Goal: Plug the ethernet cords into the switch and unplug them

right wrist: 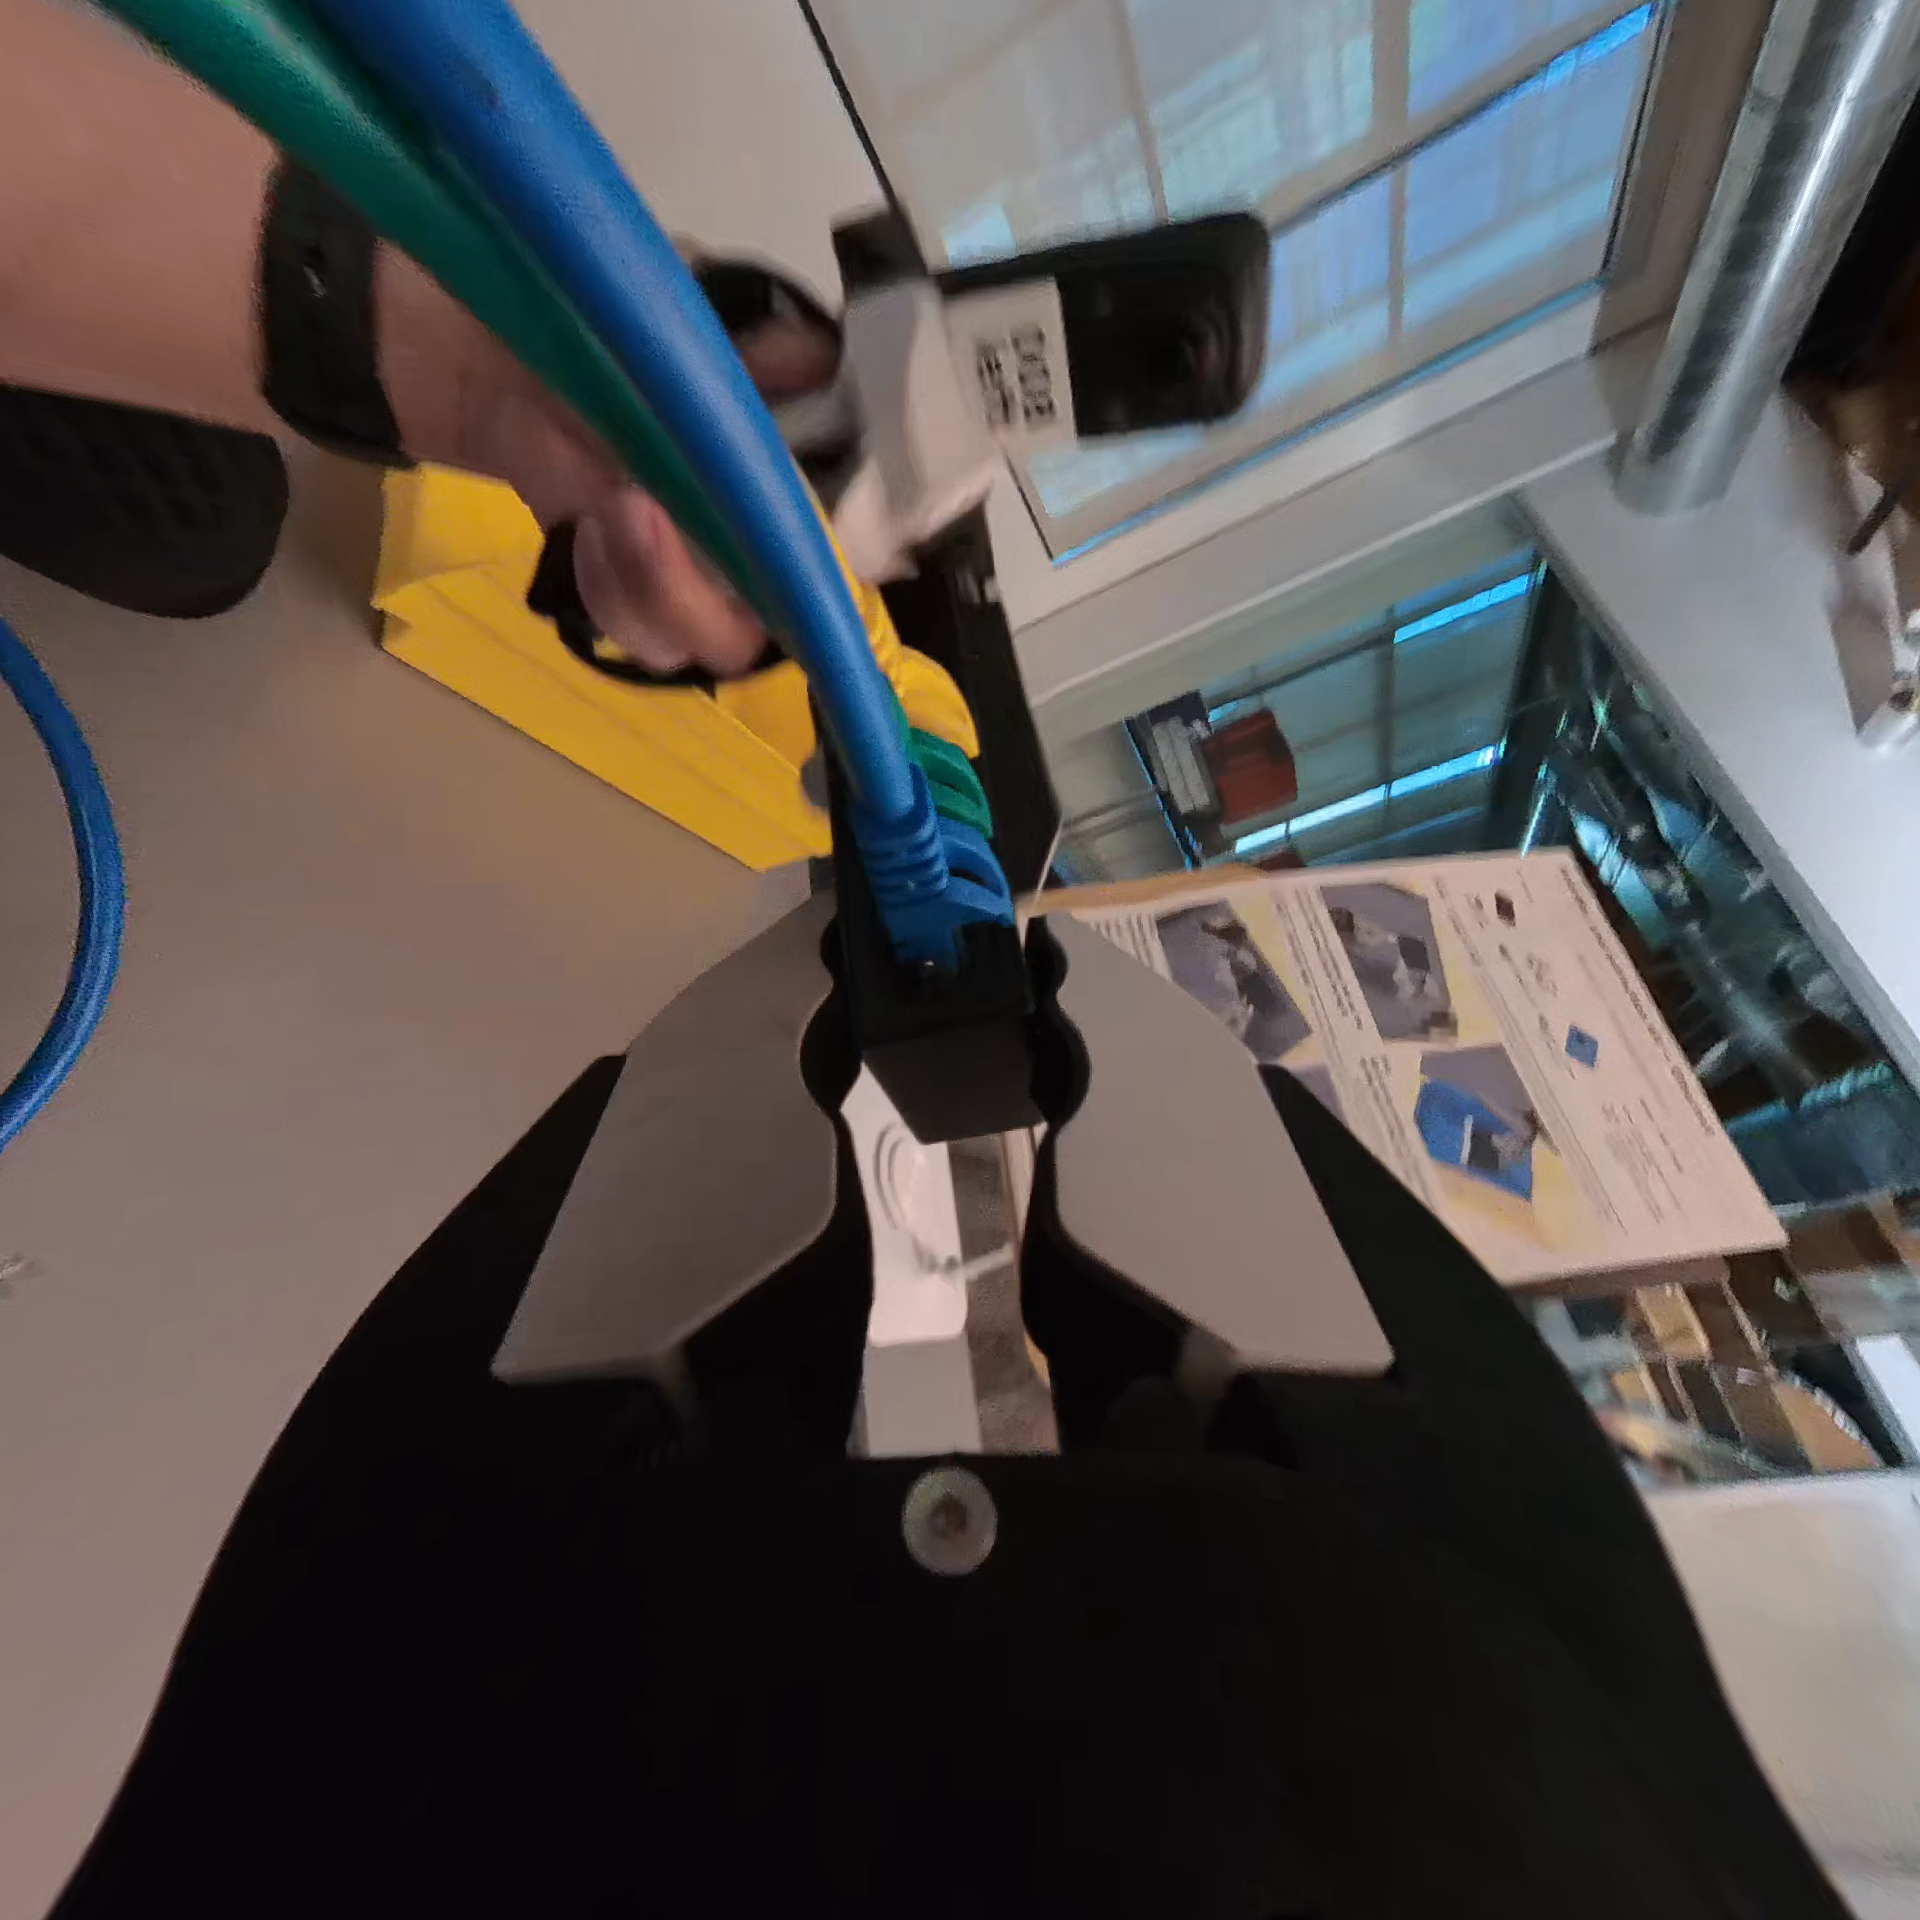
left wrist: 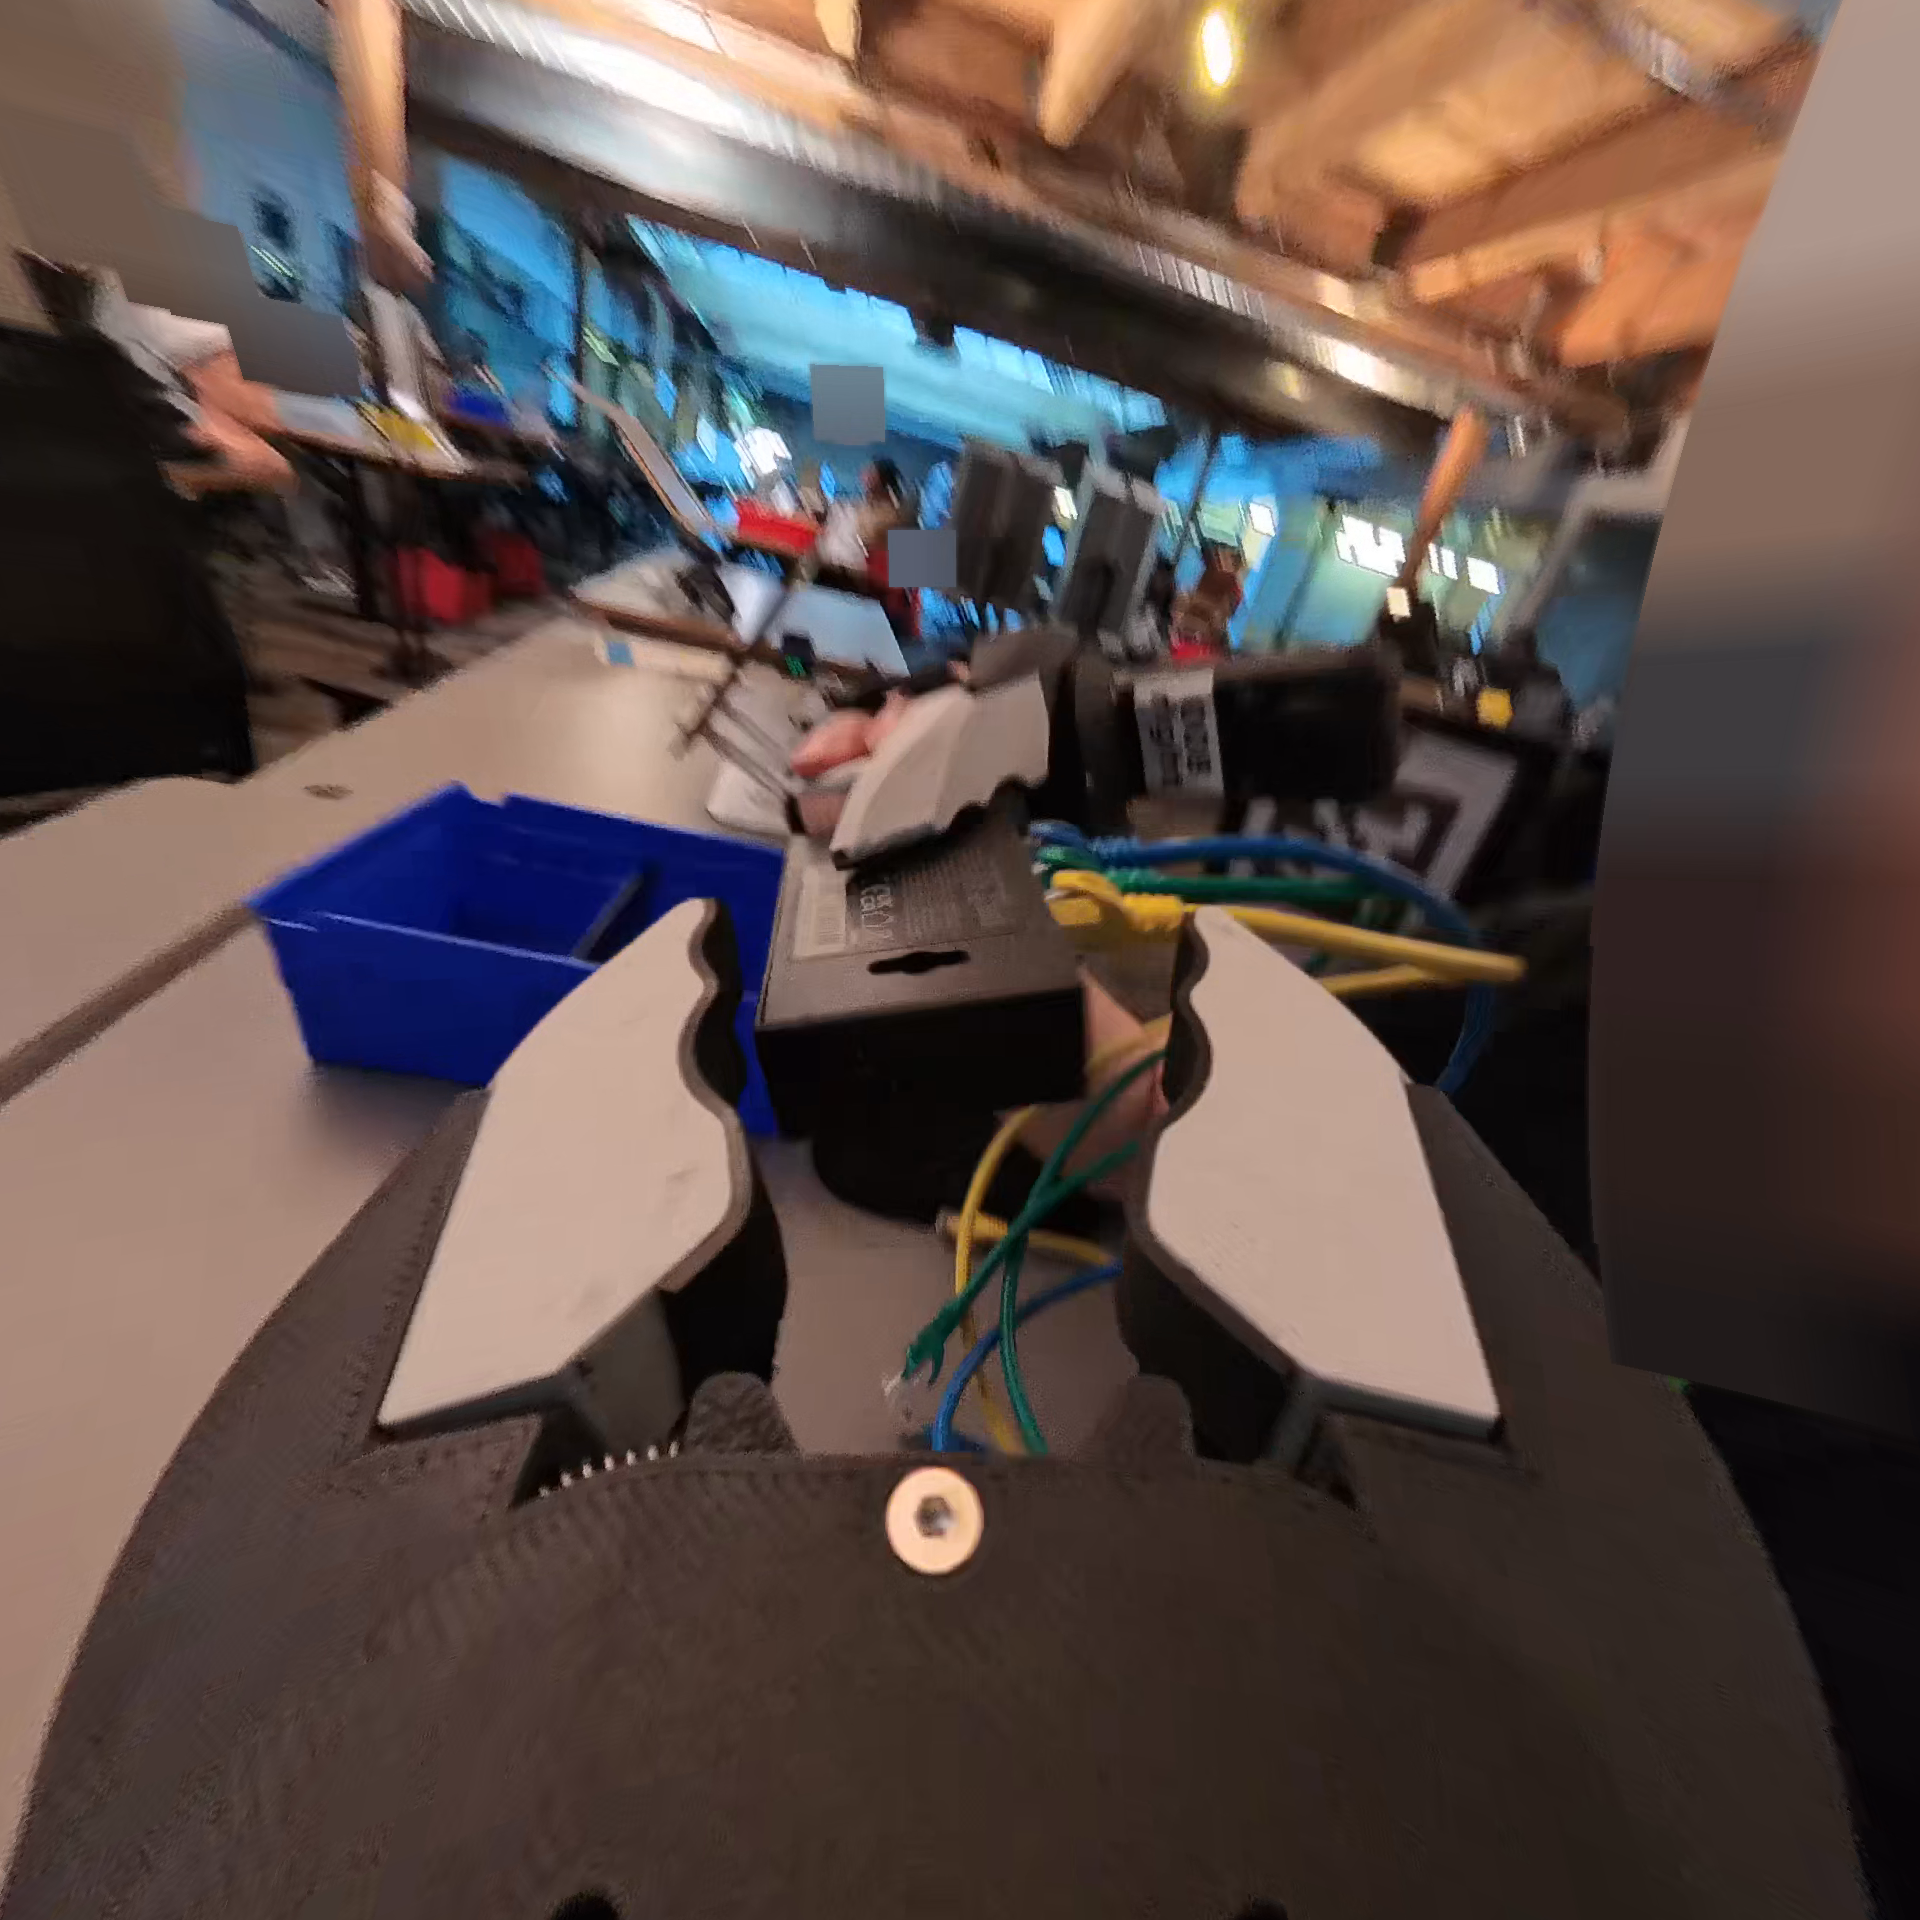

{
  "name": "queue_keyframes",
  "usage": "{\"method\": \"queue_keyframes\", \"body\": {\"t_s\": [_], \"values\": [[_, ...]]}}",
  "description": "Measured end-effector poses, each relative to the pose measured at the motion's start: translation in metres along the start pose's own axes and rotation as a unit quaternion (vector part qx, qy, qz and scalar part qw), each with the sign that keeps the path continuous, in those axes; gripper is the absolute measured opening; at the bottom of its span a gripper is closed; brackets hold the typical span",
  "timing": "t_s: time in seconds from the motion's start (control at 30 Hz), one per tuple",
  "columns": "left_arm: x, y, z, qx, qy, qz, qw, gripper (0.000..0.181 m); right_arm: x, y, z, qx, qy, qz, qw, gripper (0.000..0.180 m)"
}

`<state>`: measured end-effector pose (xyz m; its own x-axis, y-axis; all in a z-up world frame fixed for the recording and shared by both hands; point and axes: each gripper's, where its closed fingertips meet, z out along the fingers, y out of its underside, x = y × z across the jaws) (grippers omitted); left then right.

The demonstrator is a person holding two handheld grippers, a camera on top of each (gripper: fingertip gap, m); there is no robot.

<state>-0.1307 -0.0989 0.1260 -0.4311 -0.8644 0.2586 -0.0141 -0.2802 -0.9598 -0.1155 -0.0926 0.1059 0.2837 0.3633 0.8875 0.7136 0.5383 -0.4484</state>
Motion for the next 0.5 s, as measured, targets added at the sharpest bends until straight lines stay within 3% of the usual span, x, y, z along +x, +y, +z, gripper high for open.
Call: {"method": "queue_keyframes", "body": {"t_s": [0.03,0.1,0.23,0.37,0.5], "values": [[-0.007,-0.013,-0.014,0.034,-0.024,-0.014,0.999,0.079,0.005,0.009,-0.001,-0.021,0.008,0.012,1.000,0.031],[-0.022,-0.028,-0.043,0.073,-0.083,-0.031,0.993,0.078,0.019,0.030,-0.006,-0.069,0.038,0.027,0.997,0.030],[-0.028,-0.025,-0.078,0.028,-0.194,-0.037,0.980,0.069,0.042,0.063,-0.020,-0.146,0.085,0.056,0.984,0.030],[-0.004,-0.039,-0.085,0.045,-0.196,-0.021,0.979,0.068,0.061,0.077,-0.028,-0.192,0.106,0.061,0.974,0.030],[0.002,-0.043,-0.092,0.053,-0.204,-0.004,0.978,0.067,0.115,0.079,-0.033,-0.261,0.105,0.029,0.959,0.030]]}}
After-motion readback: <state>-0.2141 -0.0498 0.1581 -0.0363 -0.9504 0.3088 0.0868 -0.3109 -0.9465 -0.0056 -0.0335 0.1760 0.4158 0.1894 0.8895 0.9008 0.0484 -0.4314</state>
